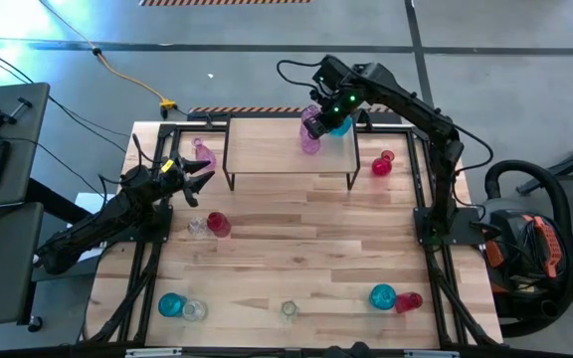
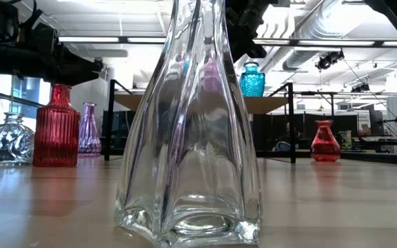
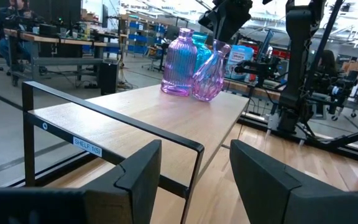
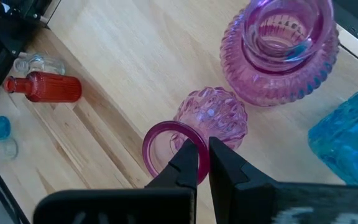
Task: Sort vases onto shelf
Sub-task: Put the bottom violet vase on the shelf aligned with the other violet vase
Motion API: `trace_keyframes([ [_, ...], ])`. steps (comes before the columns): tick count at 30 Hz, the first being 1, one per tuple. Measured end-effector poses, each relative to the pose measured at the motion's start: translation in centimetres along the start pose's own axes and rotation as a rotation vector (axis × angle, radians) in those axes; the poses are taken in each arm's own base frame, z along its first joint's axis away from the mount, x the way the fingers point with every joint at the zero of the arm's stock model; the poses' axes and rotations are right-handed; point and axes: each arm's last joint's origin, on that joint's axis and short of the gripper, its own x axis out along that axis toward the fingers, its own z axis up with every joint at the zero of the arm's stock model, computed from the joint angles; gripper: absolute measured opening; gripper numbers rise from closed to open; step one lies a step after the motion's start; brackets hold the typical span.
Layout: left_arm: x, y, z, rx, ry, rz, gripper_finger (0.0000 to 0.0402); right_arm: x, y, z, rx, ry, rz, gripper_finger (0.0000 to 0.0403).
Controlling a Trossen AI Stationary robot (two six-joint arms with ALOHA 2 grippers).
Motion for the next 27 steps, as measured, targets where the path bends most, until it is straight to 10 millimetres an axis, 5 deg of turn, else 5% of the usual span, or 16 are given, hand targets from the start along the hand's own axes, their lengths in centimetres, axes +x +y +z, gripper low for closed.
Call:
trace_keyframes([
  [12, 0.0, 0.0, 0.01, 0.0, 0.0, 0.0, 0.0184, -0.04, -0.08, 0.03, 0.002, 0.0, 0.005, 0.0001],
  [20, 0.0, 0.0, 0.01, 0.0, 0.0, 0.0, 0.0184, -0.18, -0.49, 0.16, 0.017, -0.005, -0.005, 0.0055],
  [27, 0.0, 0.0, 0.0, 0.0, 0.0, 0.0, 0.0184, -0.18, -0.47, 0.23, 0.015, -0.012, -0.004, 0.0062],
])
